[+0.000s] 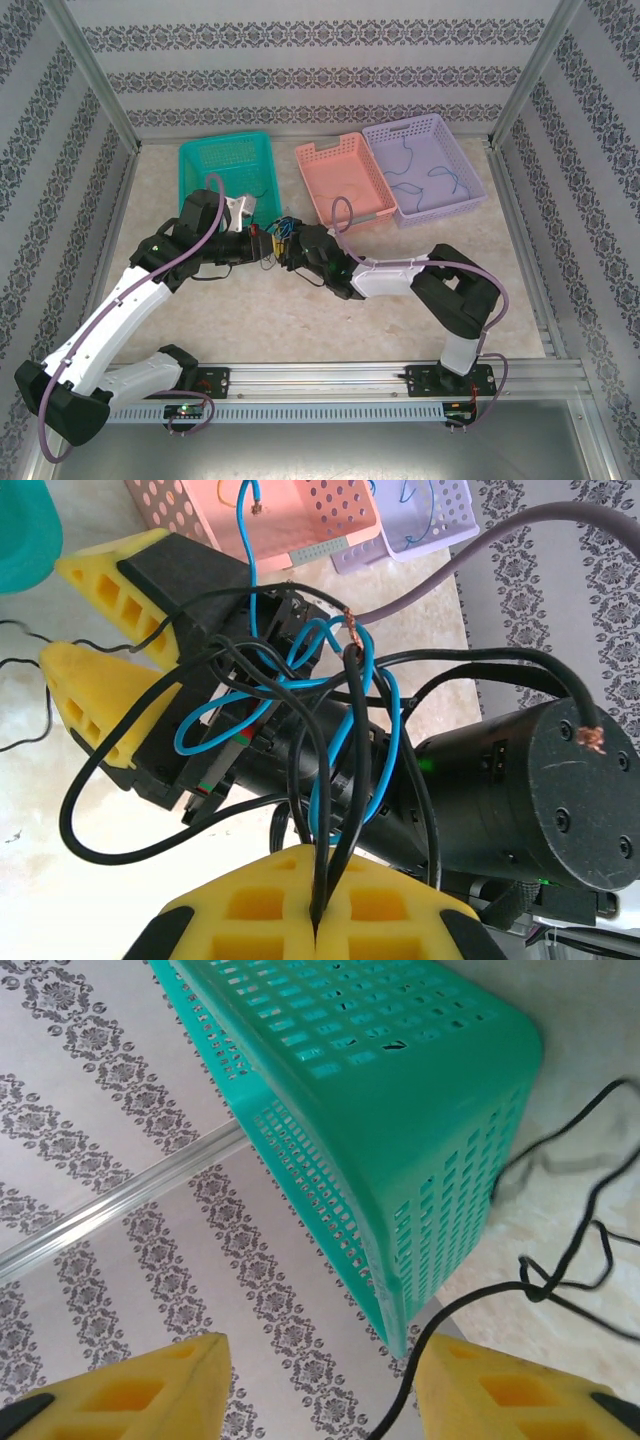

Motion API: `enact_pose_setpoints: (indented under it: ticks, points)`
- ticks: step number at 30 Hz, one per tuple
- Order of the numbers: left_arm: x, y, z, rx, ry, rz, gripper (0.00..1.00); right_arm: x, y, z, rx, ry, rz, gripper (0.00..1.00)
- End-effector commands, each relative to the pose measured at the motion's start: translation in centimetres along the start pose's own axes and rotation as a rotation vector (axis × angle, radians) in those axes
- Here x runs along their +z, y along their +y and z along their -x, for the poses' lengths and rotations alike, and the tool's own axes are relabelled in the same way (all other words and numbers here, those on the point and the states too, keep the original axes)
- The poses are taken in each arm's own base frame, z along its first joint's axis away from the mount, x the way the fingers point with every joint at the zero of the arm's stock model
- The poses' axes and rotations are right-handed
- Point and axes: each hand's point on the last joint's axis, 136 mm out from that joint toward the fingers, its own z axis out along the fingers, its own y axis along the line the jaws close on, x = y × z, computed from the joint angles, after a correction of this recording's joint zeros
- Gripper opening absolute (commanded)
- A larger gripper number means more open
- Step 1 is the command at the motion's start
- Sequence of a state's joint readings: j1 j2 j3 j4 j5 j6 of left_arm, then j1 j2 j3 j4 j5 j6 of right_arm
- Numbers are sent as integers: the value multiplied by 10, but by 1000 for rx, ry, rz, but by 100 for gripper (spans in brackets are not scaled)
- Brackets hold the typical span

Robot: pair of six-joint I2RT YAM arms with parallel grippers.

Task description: Untangle the cables

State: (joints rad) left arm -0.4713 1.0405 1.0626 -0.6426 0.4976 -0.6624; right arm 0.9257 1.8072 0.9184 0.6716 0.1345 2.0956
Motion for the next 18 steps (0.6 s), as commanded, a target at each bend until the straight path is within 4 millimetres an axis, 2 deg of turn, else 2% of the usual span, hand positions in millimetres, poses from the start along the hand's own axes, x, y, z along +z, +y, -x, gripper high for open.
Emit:
enact_pose_setpoints:
  ticks: [1,4,6,10,13,18]
  points:
    - [-4,-13,4,17,-24,-46,0,3,12,-9,400,25,53,47]
    - [-4,-12,3,16,-21,-44,0,5,11,-6,404,24,56,36]
    - [-4,-12,2,18,-22,-42,0,4,8,-2,398,15,54,24]
    - [-9,-9,3,30,-37,-18,0,-14,7,15,354,-41,58,0]
    - [-12,-3,1,37,-38,17,0,-44,7,40,279,-121,37,0]
    - [-10,15,-6,42,-21,92,0,-119,15,85,96,-274,-67,0]
